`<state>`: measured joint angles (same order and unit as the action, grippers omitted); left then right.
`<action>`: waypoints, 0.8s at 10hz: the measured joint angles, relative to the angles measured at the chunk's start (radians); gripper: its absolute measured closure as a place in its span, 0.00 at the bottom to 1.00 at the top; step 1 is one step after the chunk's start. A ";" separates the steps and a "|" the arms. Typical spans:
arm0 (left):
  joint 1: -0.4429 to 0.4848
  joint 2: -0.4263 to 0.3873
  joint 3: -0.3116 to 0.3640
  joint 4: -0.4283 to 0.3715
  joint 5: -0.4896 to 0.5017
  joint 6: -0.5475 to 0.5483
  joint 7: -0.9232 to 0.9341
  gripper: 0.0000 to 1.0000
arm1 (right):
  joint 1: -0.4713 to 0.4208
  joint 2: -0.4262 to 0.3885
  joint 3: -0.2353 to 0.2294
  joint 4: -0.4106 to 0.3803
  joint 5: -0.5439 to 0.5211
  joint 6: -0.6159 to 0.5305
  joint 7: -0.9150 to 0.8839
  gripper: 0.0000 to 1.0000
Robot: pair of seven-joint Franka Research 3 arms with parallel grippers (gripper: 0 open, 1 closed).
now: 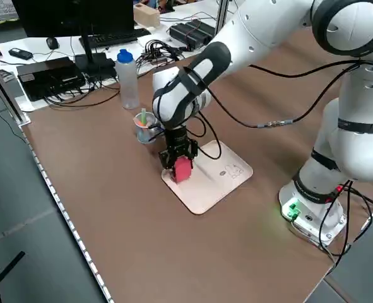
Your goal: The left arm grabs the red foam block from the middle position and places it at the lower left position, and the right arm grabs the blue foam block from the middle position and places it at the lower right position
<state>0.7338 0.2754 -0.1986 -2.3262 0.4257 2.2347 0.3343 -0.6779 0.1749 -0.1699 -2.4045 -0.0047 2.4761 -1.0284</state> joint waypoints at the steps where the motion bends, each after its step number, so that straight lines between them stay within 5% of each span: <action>1: 0.000 -0.001 -0.002 0.004 0.000 -0.004 0.003 0.00 | 0.000 0.000 0.000 0.001 0.000 0.000 -0.002 0.00; 3: 0.001 -0.021 -0.027 0.028 0.001 -0.065 0.008 0.00 | 0.003 -0.002 0.006 0.027 0.000 -0.014 -0.008 0.00; 5: 0.000 -0.103 -0.077 0.069 -0.066 -0.146 0.007 0.00 | 0.044 -0.012 0.014 0.148 0.000 -0.189 -0.010 0.00; 8: -0.002 -0.192 -0.186 0.321 -0.257 -0.459 -0.005 0.00 | 0.167 -0.026 0.018 0.431 0.000 -0.466 0.059 0.00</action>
<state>0.7318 0.0839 -0.3846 -2.0048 0.1687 1.7754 0.3295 -0.5109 0.1493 -0.1518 -1.9735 -0.0043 2.0105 -0.9693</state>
